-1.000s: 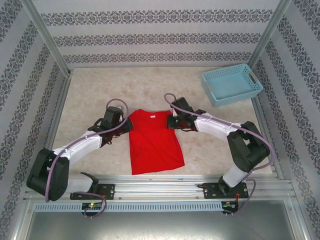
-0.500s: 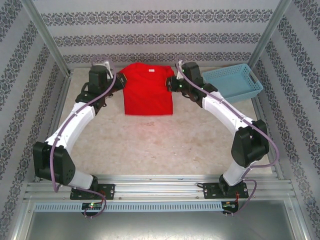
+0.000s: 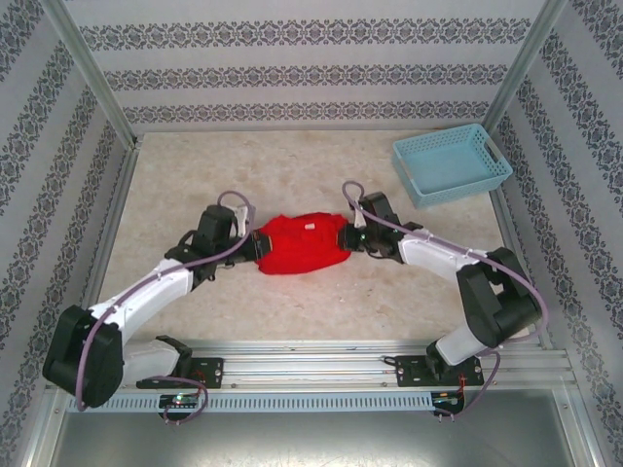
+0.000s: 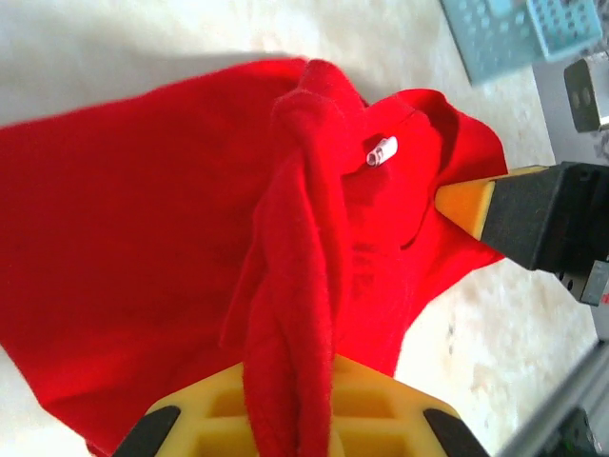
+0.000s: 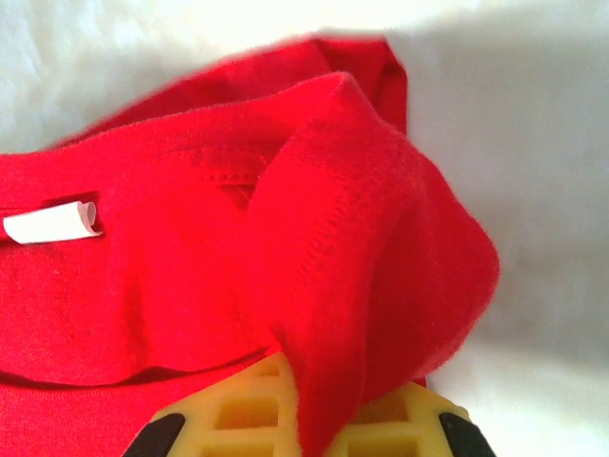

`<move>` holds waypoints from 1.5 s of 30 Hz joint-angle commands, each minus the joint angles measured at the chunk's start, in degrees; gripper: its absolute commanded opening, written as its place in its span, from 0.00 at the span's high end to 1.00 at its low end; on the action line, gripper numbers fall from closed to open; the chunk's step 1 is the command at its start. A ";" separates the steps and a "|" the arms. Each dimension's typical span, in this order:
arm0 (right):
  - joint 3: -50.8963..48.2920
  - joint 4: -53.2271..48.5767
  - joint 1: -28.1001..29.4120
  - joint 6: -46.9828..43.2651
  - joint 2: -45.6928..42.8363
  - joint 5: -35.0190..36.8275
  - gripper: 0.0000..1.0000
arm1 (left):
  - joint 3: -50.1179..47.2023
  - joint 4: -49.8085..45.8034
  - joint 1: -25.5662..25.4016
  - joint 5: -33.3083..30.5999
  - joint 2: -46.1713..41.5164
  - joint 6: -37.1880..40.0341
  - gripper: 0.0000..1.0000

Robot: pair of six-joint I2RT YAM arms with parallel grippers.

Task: Fold the inside-out t-shirt
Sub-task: Fold the T-shirt at the center of the table.

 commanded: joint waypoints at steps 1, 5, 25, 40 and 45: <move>-2.91 2.09 2.48 2.65 -6.86 -0.68 1.00 | -3.76 1.90 -0.90 1.18 -5.13 -4.17 1.00; -1.86 -0.99 4.99 1.57 -7.47 1.34 1.00 | -5.19 0.64 -0.97 -2.53 -6.34 -5.58 1.00; 14.36 -8.45 3.23 -4.80 12.04 13.64 1.00 | 1.36 2.26 3.33 -16.97 11.83 -3.49 0.93; 18.74 -25.89 7.78 -7.89 4.16 24.98 0.36 | 12.89 -28.37 -3.60 -34.22 3.16 -6.16 0.37; 17.50 -23.49 13.10 -5.94 3.43 22.96 0.38 | 14.12 -22.07 -11.46 -32.57 7.05 -8.46 0.37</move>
